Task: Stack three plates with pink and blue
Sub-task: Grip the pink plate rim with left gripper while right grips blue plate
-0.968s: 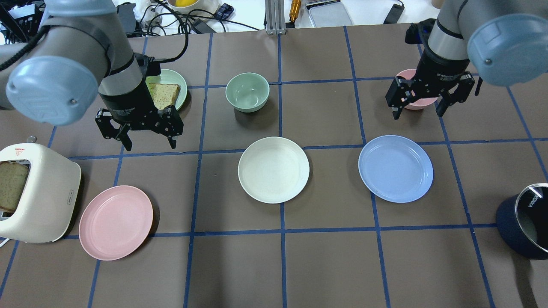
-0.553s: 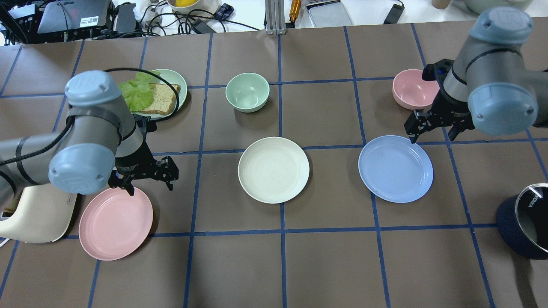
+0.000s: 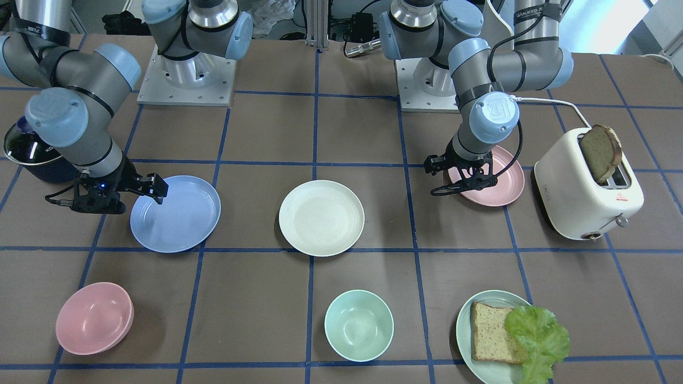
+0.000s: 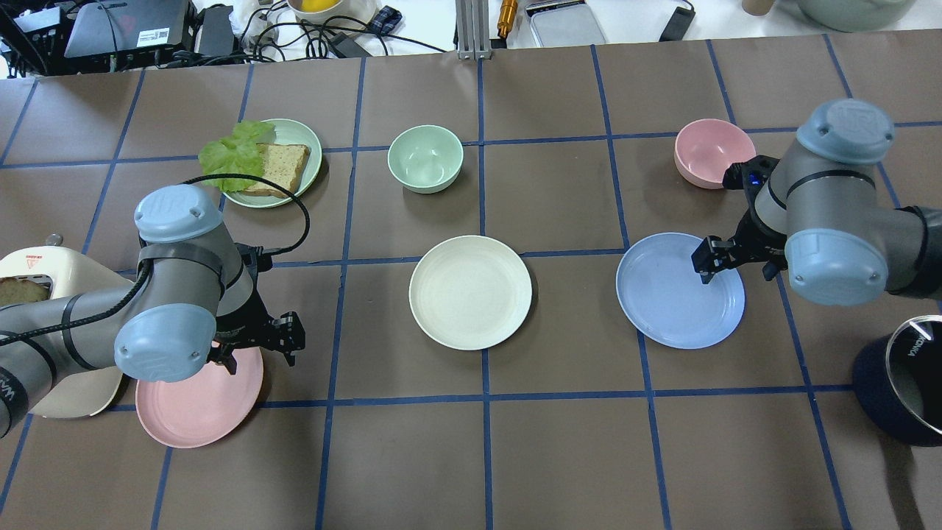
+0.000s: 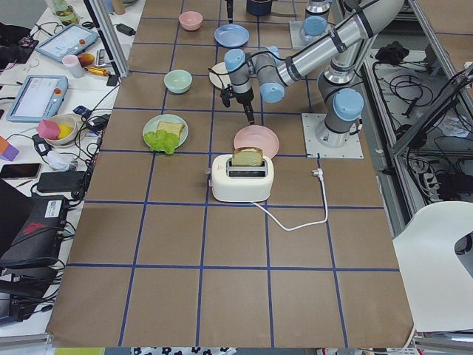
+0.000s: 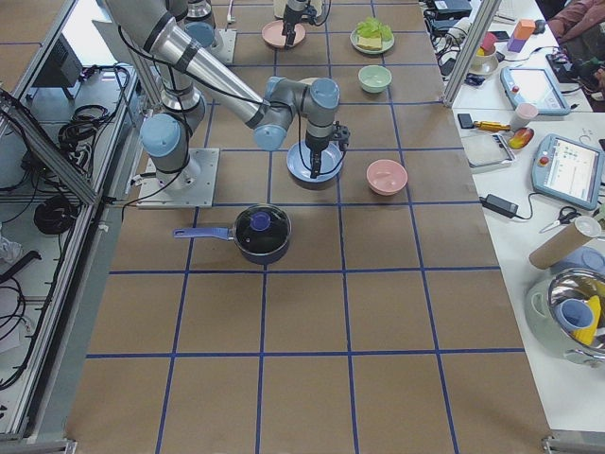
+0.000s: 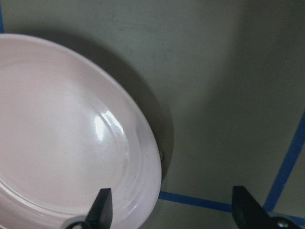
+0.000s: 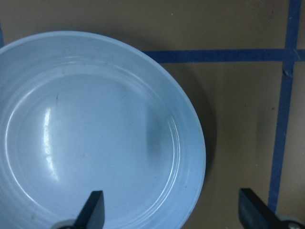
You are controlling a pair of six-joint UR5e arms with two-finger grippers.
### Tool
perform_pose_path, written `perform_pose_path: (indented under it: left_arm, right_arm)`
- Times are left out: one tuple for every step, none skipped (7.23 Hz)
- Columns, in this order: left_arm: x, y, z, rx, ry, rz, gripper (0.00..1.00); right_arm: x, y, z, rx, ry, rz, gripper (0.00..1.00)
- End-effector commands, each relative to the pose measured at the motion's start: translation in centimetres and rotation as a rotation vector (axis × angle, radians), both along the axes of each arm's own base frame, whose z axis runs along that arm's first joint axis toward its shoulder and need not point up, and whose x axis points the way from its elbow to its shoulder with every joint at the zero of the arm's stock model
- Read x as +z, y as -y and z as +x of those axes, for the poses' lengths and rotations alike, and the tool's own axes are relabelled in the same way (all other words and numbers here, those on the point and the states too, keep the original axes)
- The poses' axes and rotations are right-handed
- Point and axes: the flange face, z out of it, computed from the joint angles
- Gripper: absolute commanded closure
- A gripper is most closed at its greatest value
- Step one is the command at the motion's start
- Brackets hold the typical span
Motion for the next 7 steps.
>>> perform_pose_path:
  left_arm:
    - [-1.3,-0.8,0.1,-0.013,0.015,0.028,0.34]
    - [-1.6,-0.9,0.1,-0.01,0.008,0.036,0.69]
    - [-1.5,-0.8,0.1,-0.011,0.007,0.031,0.92]
    - [-1.6,-0.9,0.0,-0.009,0.004,0.033,1.0]
    - [-1.4,-0.8,-0.1,-0.009,0.001,0.027,1.0]
    - [0.3,-0.5,-1.7,0.003,-0.074,-0.035,1.0]
    - [1.2,-0.1,-2.2,-0.007,-0.088,-0.06,1.0]
  right_arm:
    - [-2.5,0.0,-0.7,-0.016,0.004,0.01,0.0]
    - [-2.7,0.0,-0.8,-0.017,0.002,0.017,0.14]
    - [-2.7,0.0,-0.8,-0.015,0.003,0.018,0.3]
    - [-2.8,0.0,-0.8,-0.022,0.005,0.014,0.39]
    - [-3.2,0.1,-0.9,-0.026,0.006,0.02,0.48]
    - [-3.4,0.1,-1.6,-0.041,0.021,0.025,0.68]
    - [-3.4,0.1,-2.3,-0.062,0.064,0.017,0.81]
